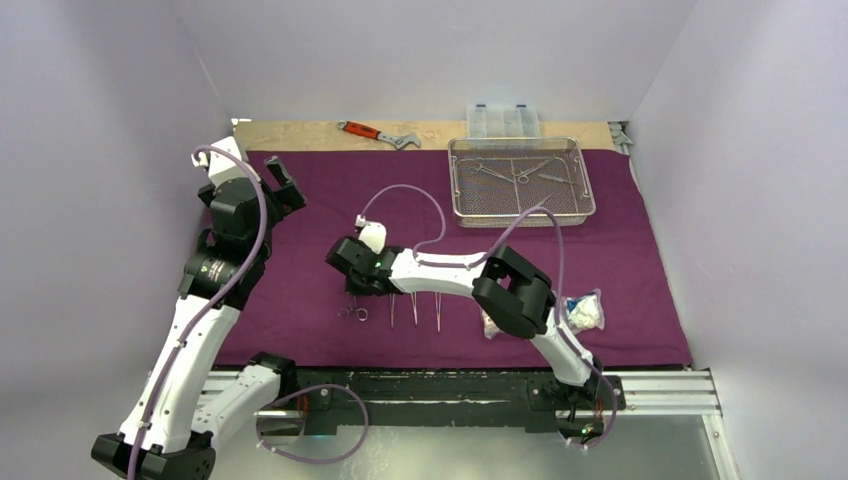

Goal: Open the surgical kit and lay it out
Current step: Place the medical item in the surgical kit.

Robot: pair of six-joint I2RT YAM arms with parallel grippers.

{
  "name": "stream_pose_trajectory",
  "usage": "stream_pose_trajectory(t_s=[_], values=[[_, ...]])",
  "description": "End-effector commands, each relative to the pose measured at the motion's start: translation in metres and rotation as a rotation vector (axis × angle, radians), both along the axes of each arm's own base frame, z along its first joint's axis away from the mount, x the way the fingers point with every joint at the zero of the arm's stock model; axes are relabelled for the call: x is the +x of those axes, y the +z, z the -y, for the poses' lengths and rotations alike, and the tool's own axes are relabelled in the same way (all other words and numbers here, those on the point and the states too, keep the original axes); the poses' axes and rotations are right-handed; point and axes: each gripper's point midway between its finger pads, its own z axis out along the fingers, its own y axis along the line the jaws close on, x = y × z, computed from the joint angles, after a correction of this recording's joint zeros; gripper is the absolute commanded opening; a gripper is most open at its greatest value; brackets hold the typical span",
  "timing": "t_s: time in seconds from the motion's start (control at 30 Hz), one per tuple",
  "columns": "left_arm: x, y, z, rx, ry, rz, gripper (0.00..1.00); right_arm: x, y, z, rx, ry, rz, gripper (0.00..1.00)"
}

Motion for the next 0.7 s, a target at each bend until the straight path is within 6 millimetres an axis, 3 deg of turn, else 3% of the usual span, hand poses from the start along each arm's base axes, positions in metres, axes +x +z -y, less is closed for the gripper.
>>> stream_pose_trajectory(t_s=[0.0, 0.17, 0.33, 0.37, 0.4, 0.47, 0.67], values=[[-0.004, 0.0, -0.006, 0.016, 0.022, -0.003, 0.9, 0.009, 0.034, -0.016, 0.081, -0.066, 0.048, 0.0], [-0.003, -0.007, -0.004, 0.011, 0.012, -0.009, 0.9, -0.01, 0.004, -0.003, -0.013, -0.051, -0.014, 0.0], [-0.003, -0.006, -0.004, 0.025, 0.007, -0.007, 0.91, -0.012, -0.003, 0.0, -0.039, -0.051, -0.023, 0.0], [-0.003, -0.005, -0.005, 0.027, 0.012, -0.007, 0.91, -0.012, -0.003, -0.005, -0.007, -0.093, -0.049, 0.09], [-0.003, -0.005, -0.005, 0.027, 0.014, -0.005, 0.91, -0.013, -0.003, -0.007, 0.011, -0.116, -0.063, 0.24], [-0.002, -0.004, -0.005, 0.028, 0.013, -0.003, 0.91, -0.013, 0.0, -0.012, 0.018, -0.109, -0.063, 0.35], [-0.004, -0.001, -0.008, 0.037, 0.024, 0.002, 0.91, -0.004, 0.027, -0.019, 0.045, -0.108, -0.016, 0.54]])
